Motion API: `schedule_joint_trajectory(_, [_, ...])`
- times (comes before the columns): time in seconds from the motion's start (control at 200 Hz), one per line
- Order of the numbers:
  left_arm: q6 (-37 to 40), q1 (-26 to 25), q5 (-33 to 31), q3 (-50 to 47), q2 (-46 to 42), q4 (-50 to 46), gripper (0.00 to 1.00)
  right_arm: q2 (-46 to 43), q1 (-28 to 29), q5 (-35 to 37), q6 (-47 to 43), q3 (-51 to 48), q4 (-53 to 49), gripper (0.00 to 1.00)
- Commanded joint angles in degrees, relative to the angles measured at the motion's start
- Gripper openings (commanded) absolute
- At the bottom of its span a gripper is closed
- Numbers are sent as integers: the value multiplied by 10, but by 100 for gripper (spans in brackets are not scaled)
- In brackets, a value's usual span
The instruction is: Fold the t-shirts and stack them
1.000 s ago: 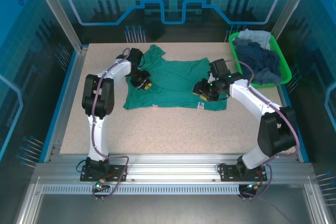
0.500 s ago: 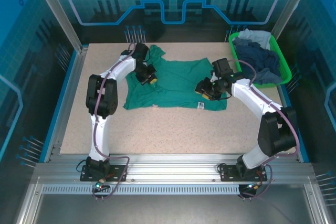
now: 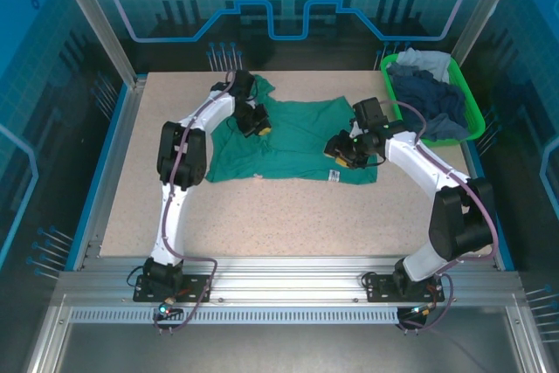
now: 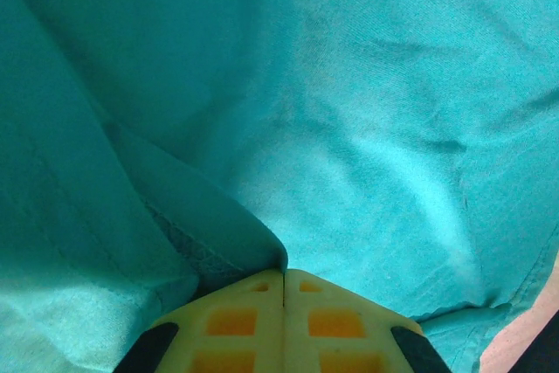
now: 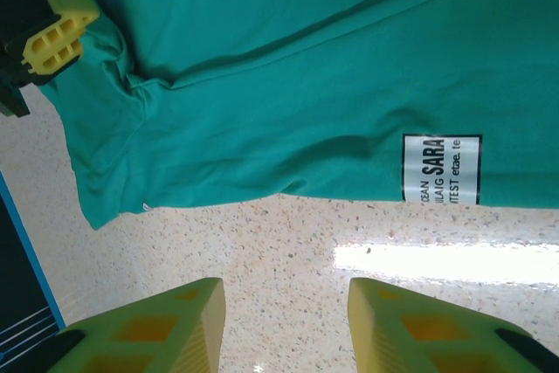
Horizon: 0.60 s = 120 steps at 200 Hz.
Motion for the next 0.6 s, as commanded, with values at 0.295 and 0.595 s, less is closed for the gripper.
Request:
schedule_joint_trajectory(0.295, [14,-10,46,51,20,62,27,17,6,-26,1,-6,-8,43])
schedule_joint_trajectory(0.595, [-1,-10,-32,-34,-91,107,44,24,10,-21,-5,10,-18,43])
